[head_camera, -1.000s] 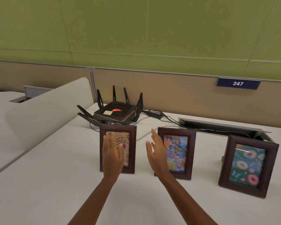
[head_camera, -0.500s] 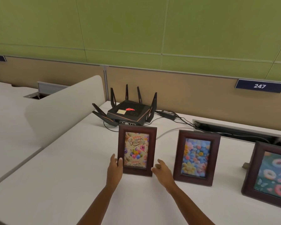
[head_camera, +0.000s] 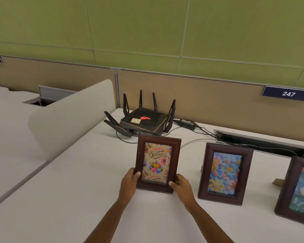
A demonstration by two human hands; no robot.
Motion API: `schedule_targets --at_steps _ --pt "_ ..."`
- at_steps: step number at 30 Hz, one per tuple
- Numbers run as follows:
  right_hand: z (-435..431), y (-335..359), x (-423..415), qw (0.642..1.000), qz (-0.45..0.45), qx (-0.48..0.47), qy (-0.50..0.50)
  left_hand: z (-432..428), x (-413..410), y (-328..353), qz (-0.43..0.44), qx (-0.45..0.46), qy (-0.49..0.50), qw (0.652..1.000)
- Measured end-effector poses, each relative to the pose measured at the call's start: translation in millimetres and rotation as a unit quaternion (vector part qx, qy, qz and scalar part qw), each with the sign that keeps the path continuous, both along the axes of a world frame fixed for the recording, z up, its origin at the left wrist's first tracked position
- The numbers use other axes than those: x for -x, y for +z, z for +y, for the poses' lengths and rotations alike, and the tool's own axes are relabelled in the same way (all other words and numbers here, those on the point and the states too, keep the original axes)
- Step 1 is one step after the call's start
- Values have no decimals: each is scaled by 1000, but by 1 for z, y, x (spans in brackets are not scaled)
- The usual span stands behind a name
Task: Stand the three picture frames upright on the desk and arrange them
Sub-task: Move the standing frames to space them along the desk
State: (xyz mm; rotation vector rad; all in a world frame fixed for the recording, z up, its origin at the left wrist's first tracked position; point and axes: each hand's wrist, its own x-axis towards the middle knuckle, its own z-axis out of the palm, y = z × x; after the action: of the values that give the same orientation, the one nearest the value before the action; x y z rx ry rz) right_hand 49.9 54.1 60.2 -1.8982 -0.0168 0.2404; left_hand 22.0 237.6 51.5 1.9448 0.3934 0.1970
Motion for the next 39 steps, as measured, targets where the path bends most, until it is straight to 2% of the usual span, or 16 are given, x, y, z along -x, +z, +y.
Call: schedule_targets --at_steps 5,13,24,39 --pt "18 12 -6 992 25 -120 24 18 -8 6 -16 -10 8 1000" --pt "69 35 -32 982 17 -182 53 60 -15 12 -30 11 2 999" --pt "134 50 -64 985 20 -138 98 119 -31 9 -36 37 53 997" --pt "192 47 -119 980 44 -131 143 168 -70 2 -32 37 99 994"
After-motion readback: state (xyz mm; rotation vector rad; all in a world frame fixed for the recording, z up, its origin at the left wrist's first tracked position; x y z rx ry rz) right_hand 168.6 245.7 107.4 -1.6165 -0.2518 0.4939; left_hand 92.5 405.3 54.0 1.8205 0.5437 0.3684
